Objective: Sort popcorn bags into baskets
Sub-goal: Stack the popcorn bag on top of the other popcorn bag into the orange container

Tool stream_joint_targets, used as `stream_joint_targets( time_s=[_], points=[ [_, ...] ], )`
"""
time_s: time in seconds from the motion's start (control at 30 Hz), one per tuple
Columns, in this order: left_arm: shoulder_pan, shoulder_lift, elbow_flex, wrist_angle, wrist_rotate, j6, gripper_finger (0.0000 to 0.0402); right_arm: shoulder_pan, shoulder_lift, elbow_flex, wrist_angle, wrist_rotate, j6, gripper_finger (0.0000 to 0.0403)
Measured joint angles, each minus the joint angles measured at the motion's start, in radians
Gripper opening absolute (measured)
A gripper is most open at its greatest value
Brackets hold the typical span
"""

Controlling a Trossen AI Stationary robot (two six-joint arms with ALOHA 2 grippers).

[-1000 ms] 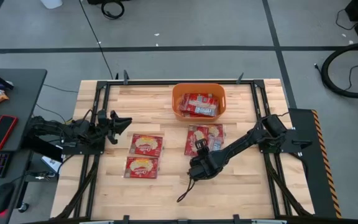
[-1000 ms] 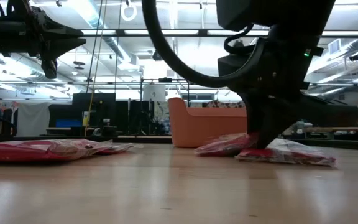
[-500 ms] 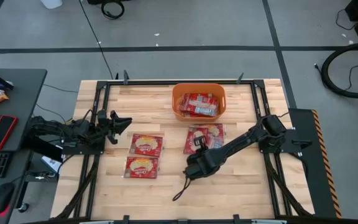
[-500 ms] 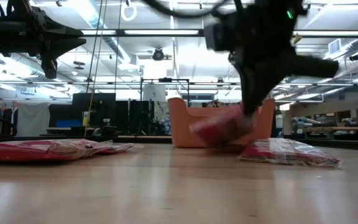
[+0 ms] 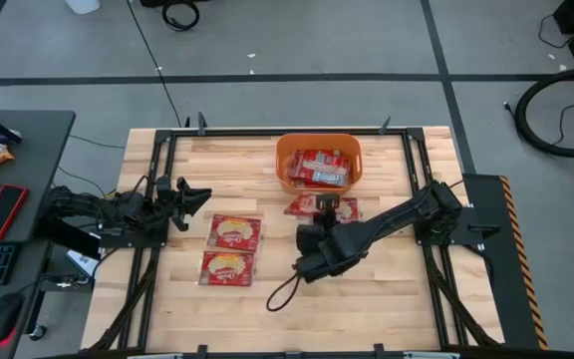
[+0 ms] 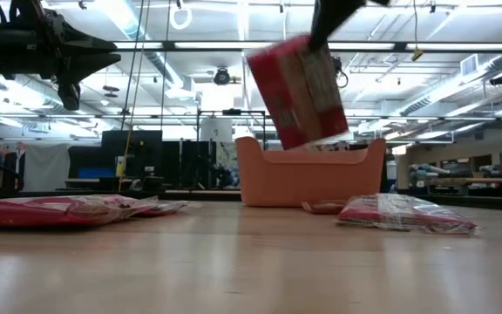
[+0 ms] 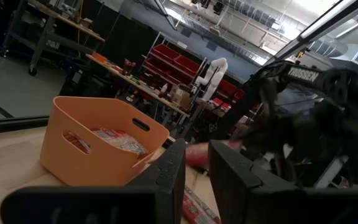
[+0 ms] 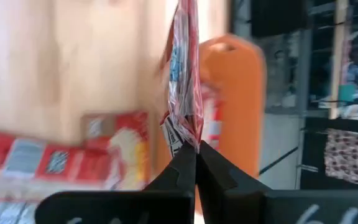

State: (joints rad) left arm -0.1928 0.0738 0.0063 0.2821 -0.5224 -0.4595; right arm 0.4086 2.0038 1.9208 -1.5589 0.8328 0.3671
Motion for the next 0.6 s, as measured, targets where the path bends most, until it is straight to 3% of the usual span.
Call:
stream_joint_targets(
  time_s=[0.2,0.4,0.6],
  points=[
    [0.0,0.0,0.0,0.0,0.0,0.0,0.0073,-0.039,-0.072,0.015,-0.012,0.115,0.11,0.0007],
    [0.0,0.0,0.0,0.0,0.0,0.0,0.0073,-0.159,-0.108,0.014,-0.012,0.066,0.237,0.0007],
    [0.0,0.0,0.0,0.0,0.0,0.0,0.0073,-0.315,-0.097,0.014,-0.013,-0.007,0.236,0.0006]
  ],
)
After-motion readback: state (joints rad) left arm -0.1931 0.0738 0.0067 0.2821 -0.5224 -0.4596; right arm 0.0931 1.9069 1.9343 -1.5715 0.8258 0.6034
